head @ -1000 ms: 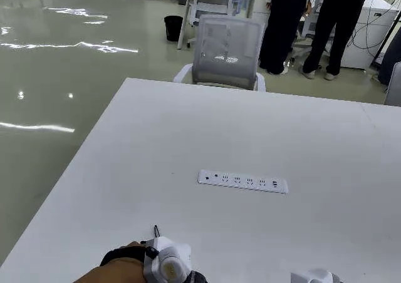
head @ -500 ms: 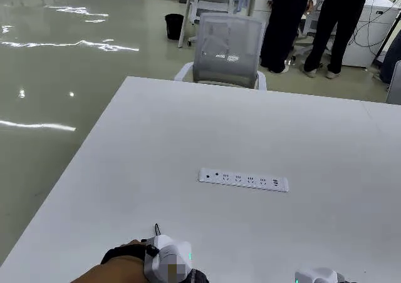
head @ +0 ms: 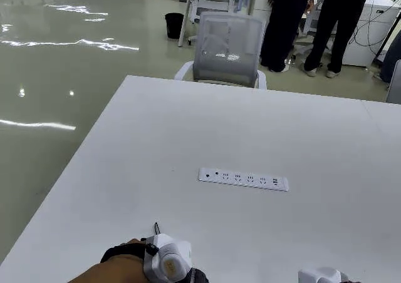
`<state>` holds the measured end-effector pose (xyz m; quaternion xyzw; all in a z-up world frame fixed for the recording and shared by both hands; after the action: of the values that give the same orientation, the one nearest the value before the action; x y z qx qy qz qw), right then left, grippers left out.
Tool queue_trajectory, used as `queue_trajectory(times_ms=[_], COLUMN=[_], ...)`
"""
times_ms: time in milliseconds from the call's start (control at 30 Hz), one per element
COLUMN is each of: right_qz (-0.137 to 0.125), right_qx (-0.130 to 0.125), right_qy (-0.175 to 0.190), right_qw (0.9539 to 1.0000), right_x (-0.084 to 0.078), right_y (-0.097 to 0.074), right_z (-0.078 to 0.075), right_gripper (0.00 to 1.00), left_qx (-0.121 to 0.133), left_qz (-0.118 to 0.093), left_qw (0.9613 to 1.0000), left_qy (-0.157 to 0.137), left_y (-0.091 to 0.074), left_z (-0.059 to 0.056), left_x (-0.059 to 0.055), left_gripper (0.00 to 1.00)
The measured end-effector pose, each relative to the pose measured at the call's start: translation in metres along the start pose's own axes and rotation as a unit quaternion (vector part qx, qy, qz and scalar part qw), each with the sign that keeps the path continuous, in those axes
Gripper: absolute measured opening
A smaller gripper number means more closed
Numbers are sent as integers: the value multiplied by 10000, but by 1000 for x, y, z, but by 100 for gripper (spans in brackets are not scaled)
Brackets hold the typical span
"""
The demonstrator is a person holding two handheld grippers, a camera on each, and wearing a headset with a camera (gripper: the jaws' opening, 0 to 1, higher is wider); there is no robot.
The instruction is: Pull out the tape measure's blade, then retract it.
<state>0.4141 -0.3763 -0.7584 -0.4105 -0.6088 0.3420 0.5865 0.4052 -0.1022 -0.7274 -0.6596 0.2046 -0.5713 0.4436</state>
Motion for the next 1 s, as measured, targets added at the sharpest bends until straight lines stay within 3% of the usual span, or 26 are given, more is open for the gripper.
queue_trajectory(times_ms=[1000], right_qz=[74], right_qx=[-36], right_qy=[57], right_qw=[10000], right_x=[-14], right_y=[-5], right_z=[-1], right_gripper=[11], left_qx=[-3], left_qz=[-20], left_qw=[10000], left_qy=[-12], left_y=[0], left_z=[0], left_x=[0], left_gripper=[28])
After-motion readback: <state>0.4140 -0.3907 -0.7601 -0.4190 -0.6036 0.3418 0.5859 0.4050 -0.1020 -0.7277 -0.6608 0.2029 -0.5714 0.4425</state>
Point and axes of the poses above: the centre of the closed fingertips' face, and the gripper's own axes: y roughly forward along the fingers, z roughly to its left, x roughly out of its top, the point moved 5 cm from there along -y, roughly backward along the fingers, and after that the axes turned 3 degrees about -z, right-handed, at the moved point
